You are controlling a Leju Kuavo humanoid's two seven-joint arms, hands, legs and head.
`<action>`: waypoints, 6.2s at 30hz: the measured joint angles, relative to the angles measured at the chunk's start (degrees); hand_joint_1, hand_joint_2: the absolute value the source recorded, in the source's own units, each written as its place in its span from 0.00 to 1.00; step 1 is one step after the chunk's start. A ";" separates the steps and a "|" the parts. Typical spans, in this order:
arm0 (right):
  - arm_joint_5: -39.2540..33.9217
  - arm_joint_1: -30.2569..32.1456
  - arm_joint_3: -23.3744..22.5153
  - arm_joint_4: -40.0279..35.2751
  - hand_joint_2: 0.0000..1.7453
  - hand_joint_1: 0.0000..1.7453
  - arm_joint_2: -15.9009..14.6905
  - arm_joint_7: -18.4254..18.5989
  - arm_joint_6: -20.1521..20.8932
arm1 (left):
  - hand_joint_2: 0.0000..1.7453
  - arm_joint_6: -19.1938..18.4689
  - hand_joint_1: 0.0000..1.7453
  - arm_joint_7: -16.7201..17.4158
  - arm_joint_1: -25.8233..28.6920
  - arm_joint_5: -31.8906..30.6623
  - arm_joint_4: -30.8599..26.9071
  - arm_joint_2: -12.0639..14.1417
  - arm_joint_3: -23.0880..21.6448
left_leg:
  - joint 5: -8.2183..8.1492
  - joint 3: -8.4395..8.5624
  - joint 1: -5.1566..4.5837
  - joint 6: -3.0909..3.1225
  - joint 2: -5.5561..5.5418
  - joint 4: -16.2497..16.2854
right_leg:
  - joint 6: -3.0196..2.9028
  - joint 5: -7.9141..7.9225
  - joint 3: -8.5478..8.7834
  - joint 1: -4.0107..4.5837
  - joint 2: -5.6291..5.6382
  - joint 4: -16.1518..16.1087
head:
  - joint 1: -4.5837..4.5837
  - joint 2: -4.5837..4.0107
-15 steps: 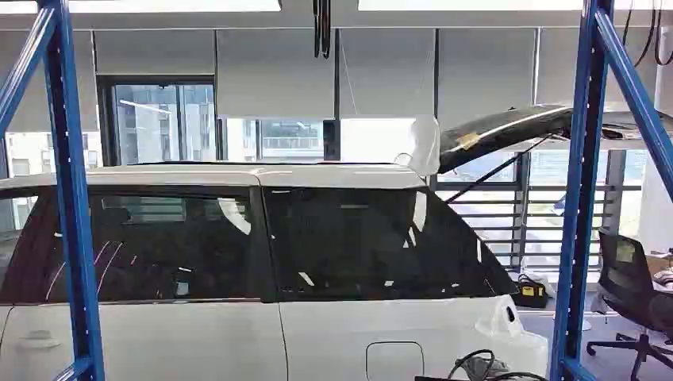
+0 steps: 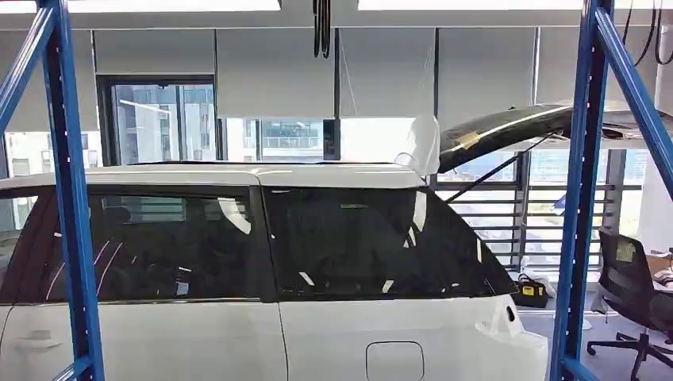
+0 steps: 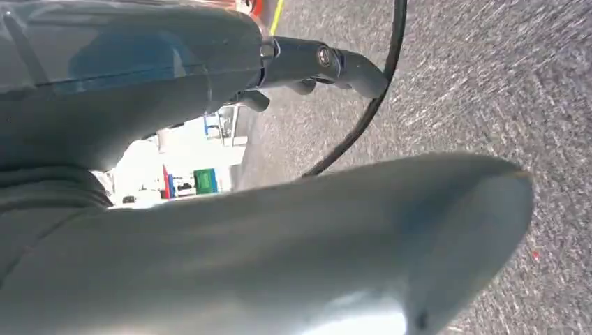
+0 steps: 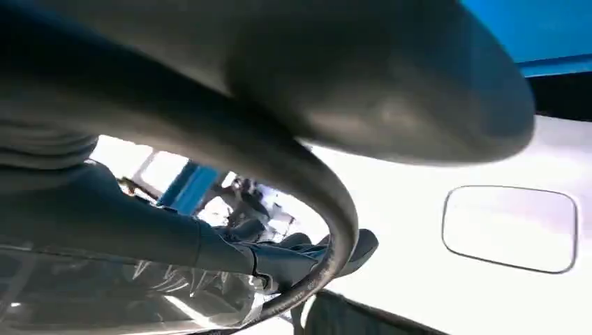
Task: Take the parts from the cabinet and place them on the table.
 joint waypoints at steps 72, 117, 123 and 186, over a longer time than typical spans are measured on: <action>2.03 27.25 2.84 -44.19 0.00 0.00 -18.45 3.39 -3.11 | 0.00 1.20 0.00 4.04 0.81 3.67 0.00 0.00 4.57 | -0.01 0.01 0.00 0.00 0.00 -0.01 | 0.00 0.00 0.02 0.00 0.00 -0.01 | 0.00 0.00; 4.20 34.15 -2.91 -47.82 1.00 0.00 -18.31 2.47 -6.67 | 0.00 1.44 0.00 3.37 0.80 3.45 0.00 0.00 4.59 | -0.02 0.00 0.00 0.00 0.00 -0.01 | 0.00 -0.01 0.02 0.00 0.00 -0.02 | 0.00 0.00; 5.84 35.22 -2.47 -47.31 1.00 0.00 -17.24 2.45 -6.91 | 0.00 1.42 0.00 3.37 0.79 3.19 0.00 0.00 4.59 | -0.02 0.00 0.00 0.00 0.00 -0.01 | 0.00 -0.01 0.02 0.00 0.00 -0.02 | 0.00 0.00; 11.15 24.36 2.58 -17.41 1.00 0.00 7.54 5.27 -9.01 | 0.00 1.07 0.00 2.95 0.73 0.46 0.00 -0.63 1.99 | -0.01 0.00 0.01 -0.01 0.01 -0.02 | -0.01 -0.01 0.02 0.00 0.00 -0.01 | 0.00 0.00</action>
